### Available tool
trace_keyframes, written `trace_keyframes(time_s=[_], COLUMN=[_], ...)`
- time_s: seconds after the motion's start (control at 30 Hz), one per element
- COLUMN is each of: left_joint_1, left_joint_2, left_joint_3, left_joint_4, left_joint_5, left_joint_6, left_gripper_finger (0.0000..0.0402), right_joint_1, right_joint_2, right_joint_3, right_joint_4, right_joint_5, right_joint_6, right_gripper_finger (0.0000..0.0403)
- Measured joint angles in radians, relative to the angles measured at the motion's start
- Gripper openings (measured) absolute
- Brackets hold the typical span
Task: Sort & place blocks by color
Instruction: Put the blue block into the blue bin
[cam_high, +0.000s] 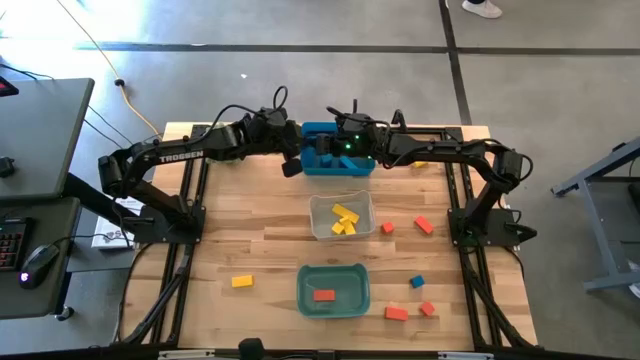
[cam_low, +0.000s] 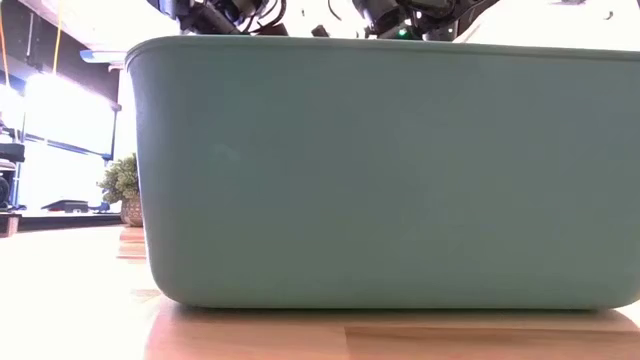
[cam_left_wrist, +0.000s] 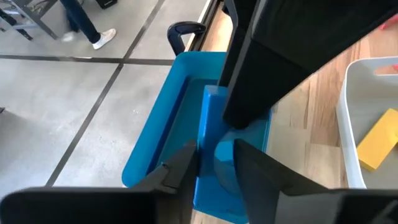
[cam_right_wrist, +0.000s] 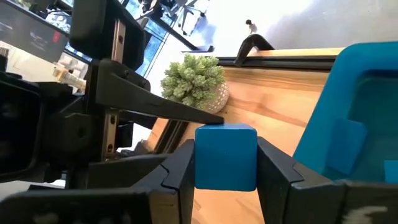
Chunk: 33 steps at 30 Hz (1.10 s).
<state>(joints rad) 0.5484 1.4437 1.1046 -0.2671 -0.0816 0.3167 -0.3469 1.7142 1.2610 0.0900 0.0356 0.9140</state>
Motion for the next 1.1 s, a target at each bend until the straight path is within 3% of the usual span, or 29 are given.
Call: trace_keyframes(time_s=[0.17,0.4,0.77,1.1], left_joint_1=[0.000,0.002,0.001,0.001], left_joint_2=[0.000,0.000,0.000,0.000], left_joint_3=[0.000,0.000,0.000,0.000], left_joint_4=[-0.013,-0.034,-0.073,-0.073], left_joint_5=[-0.008,-0.151,-0.166,-0.165], left_joint_6=[-0.009,-0.027,-0.026,-0.026], left_gripper_finger=[0.0137,0.0180,0.0183,0.0184], right_joint_1=[-0.018,-0.078,-0.194,-0.205], right_joint_2=[0.000,0.000,0.000,0.092], right_joint_3=[0.000,0.000,0.000,0.000], right_joint_4=[-0.039,-0.156,-0.478,-0.520], right_joint_5=[0.017,0.026,0.085,0.049], right_joint_6=[-0.024,-0.079,-0.252,-0.286], right_gripper_finger=[0.0104,0.0104,0.0104,0.0104])
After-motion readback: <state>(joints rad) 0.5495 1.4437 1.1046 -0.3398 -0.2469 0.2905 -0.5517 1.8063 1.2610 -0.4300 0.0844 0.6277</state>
